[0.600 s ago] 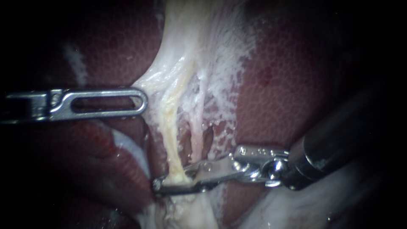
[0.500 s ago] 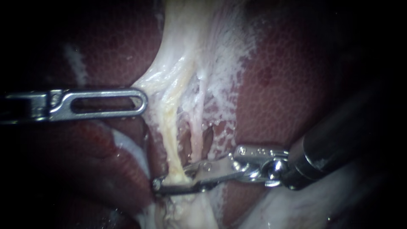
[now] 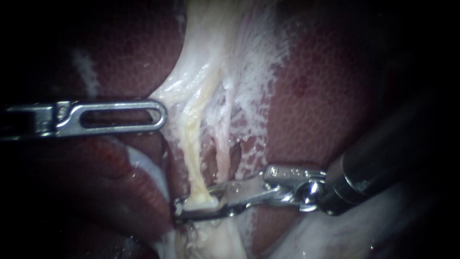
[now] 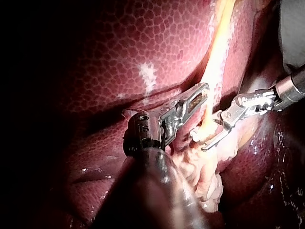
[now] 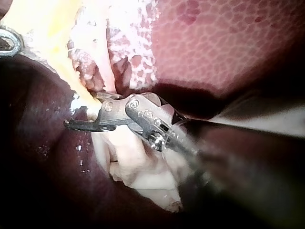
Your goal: Going back first clip left tube
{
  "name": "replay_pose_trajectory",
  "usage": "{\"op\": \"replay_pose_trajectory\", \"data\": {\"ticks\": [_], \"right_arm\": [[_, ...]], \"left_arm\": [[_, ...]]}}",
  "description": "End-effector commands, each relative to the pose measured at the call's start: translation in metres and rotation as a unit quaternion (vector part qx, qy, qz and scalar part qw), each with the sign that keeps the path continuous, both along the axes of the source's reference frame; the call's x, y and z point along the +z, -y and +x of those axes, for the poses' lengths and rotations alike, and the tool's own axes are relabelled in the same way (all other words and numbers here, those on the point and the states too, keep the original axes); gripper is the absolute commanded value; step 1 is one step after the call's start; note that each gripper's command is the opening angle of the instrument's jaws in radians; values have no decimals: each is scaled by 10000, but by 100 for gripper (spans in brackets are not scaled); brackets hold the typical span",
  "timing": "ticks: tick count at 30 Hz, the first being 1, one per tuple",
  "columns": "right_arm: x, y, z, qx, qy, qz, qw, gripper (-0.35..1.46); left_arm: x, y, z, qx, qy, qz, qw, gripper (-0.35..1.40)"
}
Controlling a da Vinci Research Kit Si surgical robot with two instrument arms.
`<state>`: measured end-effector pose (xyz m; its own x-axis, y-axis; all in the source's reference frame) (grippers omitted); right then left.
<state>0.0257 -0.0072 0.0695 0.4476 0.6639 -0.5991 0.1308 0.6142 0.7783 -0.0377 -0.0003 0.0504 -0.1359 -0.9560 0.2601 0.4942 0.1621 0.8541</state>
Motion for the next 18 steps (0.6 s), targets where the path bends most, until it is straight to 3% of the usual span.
{"op": "replay_pose_trajectory", "data": {"ticks": [1, 9, 13, 18], "right_arm": [[1, -1, 0, -19, -97, -157, 9998, 44], [3, -7, 4, -132, -531, -910, 9943, 53], [3, -10, 3, -225, -734, -1281, 9888, 55], [1, -11, 2, -277, -846, -1474, 9851, 55]], "left_arm": [[0, 0, 0, 0, 0, -1, 10000, -35], [0, 0, 0, 0, 0, -1, 10000, -35], [0, 1, 0, 0, -1, -1, 10000, -35], [-1, 1, 0, -1, -1, -1, 10000, -35]]}}
